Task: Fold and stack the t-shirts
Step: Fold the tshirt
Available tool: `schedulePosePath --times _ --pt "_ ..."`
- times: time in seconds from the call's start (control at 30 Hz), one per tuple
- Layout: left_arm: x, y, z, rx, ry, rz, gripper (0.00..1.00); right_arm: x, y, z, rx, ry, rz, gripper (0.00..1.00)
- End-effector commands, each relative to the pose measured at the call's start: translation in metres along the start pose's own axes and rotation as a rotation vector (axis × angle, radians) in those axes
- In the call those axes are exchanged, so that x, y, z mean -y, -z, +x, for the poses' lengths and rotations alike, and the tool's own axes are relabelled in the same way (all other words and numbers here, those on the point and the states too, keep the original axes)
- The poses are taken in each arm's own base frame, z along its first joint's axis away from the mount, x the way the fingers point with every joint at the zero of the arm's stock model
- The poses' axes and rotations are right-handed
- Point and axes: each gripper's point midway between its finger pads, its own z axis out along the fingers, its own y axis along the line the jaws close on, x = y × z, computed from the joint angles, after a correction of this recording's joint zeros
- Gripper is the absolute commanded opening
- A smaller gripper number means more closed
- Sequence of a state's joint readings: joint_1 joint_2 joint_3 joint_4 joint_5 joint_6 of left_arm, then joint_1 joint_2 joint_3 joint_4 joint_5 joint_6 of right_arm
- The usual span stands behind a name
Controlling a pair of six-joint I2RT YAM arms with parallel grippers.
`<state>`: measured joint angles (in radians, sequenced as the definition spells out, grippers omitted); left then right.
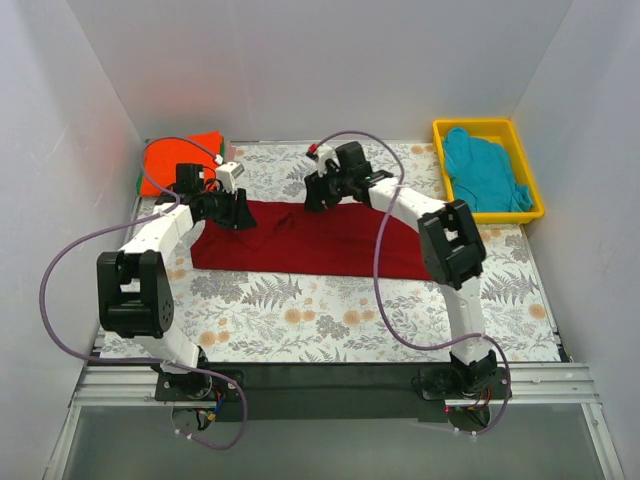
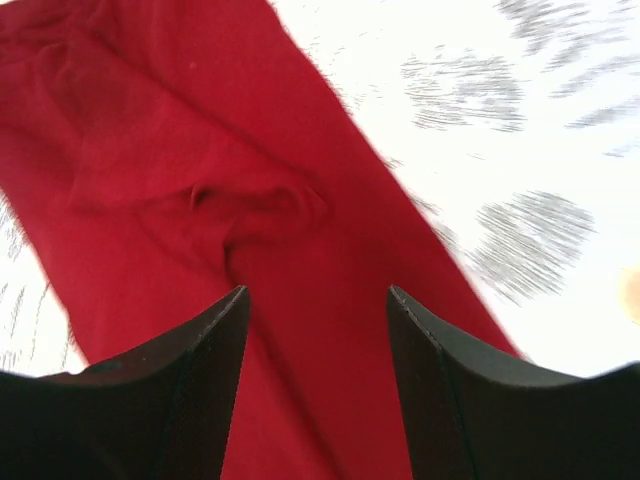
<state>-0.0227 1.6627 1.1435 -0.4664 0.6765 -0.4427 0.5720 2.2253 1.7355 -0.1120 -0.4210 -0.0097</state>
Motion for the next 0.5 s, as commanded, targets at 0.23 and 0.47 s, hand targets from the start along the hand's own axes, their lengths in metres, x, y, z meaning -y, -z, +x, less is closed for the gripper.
schedulePosePath --times 0.23,0.47 --pt "-0.017 0.014 -0.005 0.062 0.332 -0.222 0.21 0.045 0.140 0.053 -0.257 0.182 0.194 0.51" --pt "-0.020 0.000 0.010 0.028 0.388 -0.239 0.16 0.072 0.156 0.146 -0.522 0.186 0.262 0.31"
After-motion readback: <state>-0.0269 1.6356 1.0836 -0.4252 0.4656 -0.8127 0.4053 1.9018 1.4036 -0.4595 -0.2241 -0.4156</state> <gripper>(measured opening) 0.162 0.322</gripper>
